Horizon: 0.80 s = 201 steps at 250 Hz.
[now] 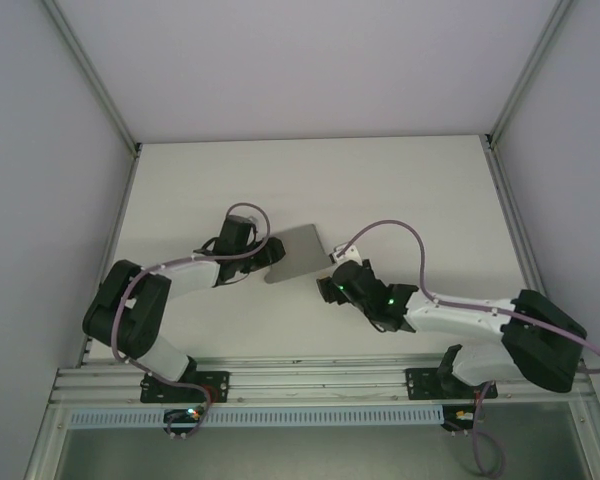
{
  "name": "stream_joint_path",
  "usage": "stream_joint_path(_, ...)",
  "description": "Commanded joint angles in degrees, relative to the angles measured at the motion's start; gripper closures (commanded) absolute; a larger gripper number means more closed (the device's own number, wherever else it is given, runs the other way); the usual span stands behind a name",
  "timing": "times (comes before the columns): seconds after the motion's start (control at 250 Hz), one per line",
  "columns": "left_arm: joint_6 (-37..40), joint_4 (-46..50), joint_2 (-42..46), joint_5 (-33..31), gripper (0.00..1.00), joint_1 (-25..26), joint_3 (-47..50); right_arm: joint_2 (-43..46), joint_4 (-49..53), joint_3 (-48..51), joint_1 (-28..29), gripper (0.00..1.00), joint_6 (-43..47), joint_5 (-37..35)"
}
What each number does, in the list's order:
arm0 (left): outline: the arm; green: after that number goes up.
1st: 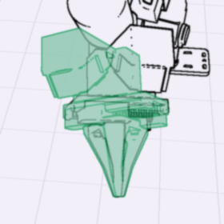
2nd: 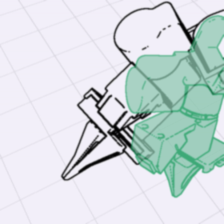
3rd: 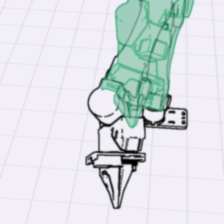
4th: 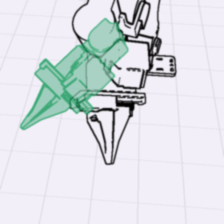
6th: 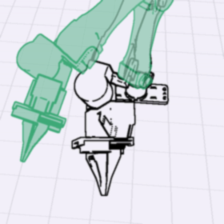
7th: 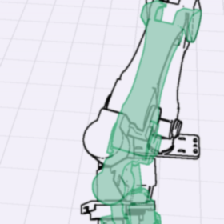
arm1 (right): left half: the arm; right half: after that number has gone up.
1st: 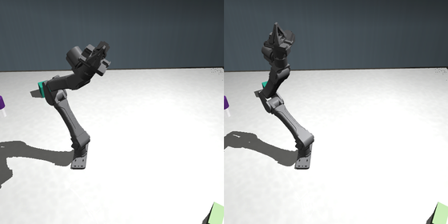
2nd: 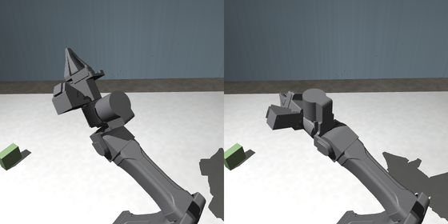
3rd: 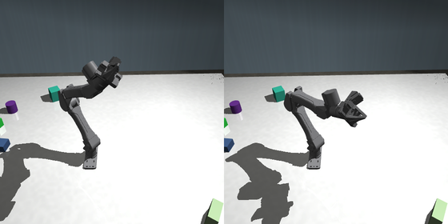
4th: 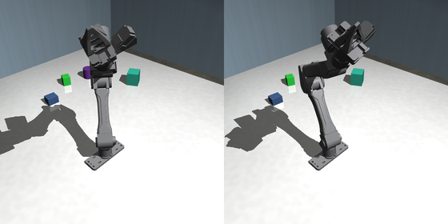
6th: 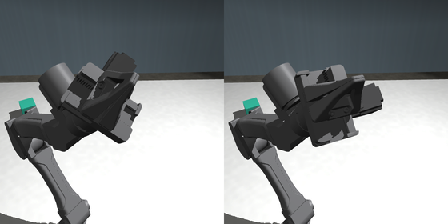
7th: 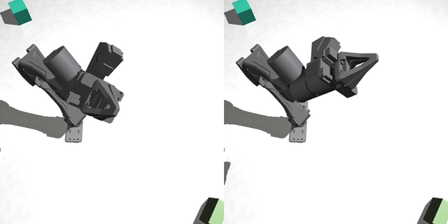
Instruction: Assemble paper box
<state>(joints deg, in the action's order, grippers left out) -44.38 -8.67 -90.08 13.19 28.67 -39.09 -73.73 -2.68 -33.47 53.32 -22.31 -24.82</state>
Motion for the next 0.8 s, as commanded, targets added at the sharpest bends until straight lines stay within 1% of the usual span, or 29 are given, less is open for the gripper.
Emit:
stream_joint_path(0.0, 0.36, 0.79, -2.33, 0.63, 0.4, -1.35, 0.9, 2.77, 1.84, -0.09, -1.93, 0.05, 1.92, 5.72)
stream_joint_path(0.024, 0.31, 0.33, -2.56, 1.04, 0.41, -1.7, 1.11, 2.83, 1.12, -0.32, -2.88, 0.0, 2.09, 6.64)
stream_joint_path(0.064, 0.18, -1.22, -2.77, 2.07, 0.43, -2.31, 1.86, 2.62, -0.02, -0.74, -5.13, 0.0, 1.85, 9.31)
stream_joint_path(0.144, -0.26, -4.87, -2.99, 3.91, 0.46, -3.4, 3.88, 0.76, -1.62, -2.81, -11.49, 0.0, 1.13, 19.67)
stream_joint_path(0.212, -0.61, -6.78, -3.15, 5.44, 0.47, -4.31, 5.02, -2.76, -1.42, -6.32, -16.36, 0.0, -0.71, 26.93)
stream_joint_path(0.272, -0.95, -8.77, -3.35, 6.59, 0.49, -4.47, 6.37, -6.62, -0.75, -10.21, -19.2, 0.0, -1.96, 31.34)
stream_joint_path(0.284, -1.09, -9.19, -3.42, 6.89, 0.49, -5.69, 6.54, -7.85, -0.56, -11.03, -19.58, 0.0, -2.14, 31.93)
stream_joint_path(0.303, -1.2, -9.89, -3.51, 7.2, 0.51, -6.11, 7.07, -9.46, -0.02, -12.48, -20.16, 0.0, -2.57, 32.55)
stream_joint_path(0.379, -2.08, -12.62, -4.11, 8.72, 0.57, -7.36, 8.76, -15.45, 3.05, -18.22, -21.63, 0.0, -4.6, 32.88)
stream_joint_path(0.415, -2.56, -14.42, -4.43, 9.67, 0.57, -8.02, 9.62, -18.1, 5.0, -20.77, -22.08, 0.0, -5.93, 32.08)
stream_joint_path(0.503, -4.31, -19.76, -5.18, 11.84, 0.61, -9.68, 12.47, -23.22, 5.84, -24.59, -23.06, 0.01, -6.93, 34.79)
stream_joint_path(0.611, -6.95, -25.72, -6.35, 14.87, 0.61, -12.19, 15.25, -27.41, 5.83, -27.36, -23.25, 0.0, -7.58, 39.88)
stream_joint_path(0.683, -7.83, -29.91, -7.65, 17.13, 0.62, -12.95, 16.53, -29.83, 4.94, -28.39, -23.26, 0.0, -8.34, 43.76)
stream_joint_path(0.799, -8.58, -32.53, -9.83, 17.66, 0.65, -13.53, 17.24, -32.88, 1.46, -29.19, -23.63, 0.0, -10.85, 49.82)
